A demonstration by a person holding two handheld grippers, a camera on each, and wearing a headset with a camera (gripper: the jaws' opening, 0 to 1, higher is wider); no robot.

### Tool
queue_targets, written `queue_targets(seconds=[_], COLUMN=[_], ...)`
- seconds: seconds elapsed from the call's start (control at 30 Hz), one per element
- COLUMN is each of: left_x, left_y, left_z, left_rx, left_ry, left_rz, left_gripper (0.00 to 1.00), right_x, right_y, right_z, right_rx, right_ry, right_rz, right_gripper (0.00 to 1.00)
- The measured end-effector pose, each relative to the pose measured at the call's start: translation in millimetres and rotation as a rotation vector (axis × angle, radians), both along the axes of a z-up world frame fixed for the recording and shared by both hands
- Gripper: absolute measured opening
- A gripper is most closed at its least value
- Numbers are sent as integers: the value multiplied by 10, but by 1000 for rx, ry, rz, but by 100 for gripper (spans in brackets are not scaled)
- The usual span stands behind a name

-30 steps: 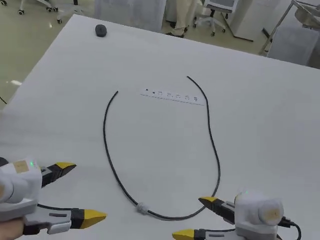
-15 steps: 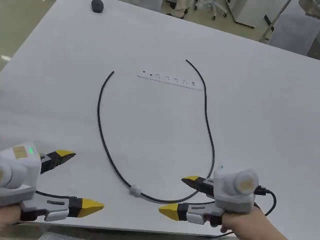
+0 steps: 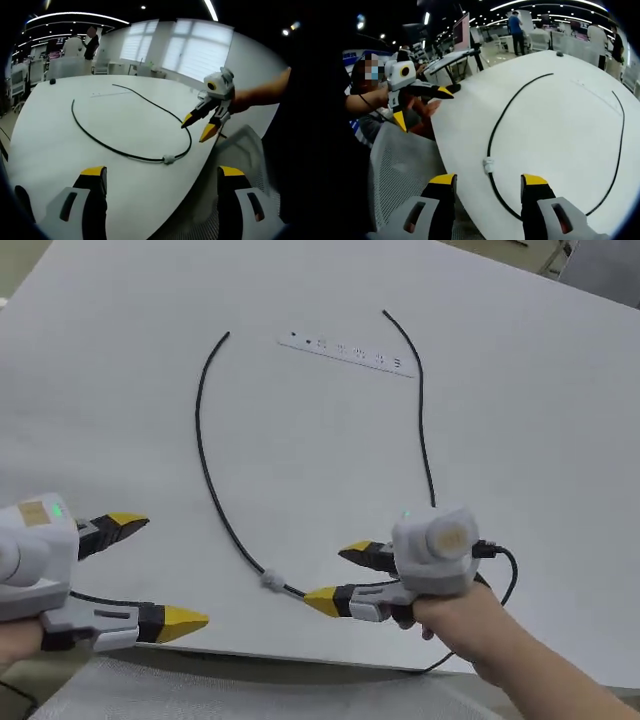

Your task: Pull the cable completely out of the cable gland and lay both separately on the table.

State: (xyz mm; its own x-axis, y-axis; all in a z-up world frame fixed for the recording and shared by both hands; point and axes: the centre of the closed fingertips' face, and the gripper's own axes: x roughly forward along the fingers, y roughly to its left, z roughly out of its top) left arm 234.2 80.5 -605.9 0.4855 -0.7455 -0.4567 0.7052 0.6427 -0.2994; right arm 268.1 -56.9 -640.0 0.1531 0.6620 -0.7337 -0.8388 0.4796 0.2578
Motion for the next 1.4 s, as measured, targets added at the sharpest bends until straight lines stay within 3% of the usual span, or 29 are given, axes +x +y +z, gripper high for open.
queue_targets(seconds=[0.07, 0.13, 0.57, 1.17, 1.4], left_x=[3, 33, 57, -11, -38], left_y=[13, 50, 103, 57, 67], left_z=[-4, -6, -82, -146, -175], left_rx=[-3, -17, -10, -3, -7], left_ry=[4, 10, 19, 36, 51], left_rz=[4, 22, 29, 14, 16], left_gripper=[91, 91, 91, 90, 90], right_x=[20, 44, 46, -26, -34], right_y=[55, 77, 235, 275, 311], right_z=[-24, -116, -475, -765, -761], right_rx=[-5, -56, -174, -268, -258], right_ry=[5, 3, 30, 75, 81], right_rz=[10, 32, 137, 228, 227], right_gripper=[48, 48, 37, 12, 9])
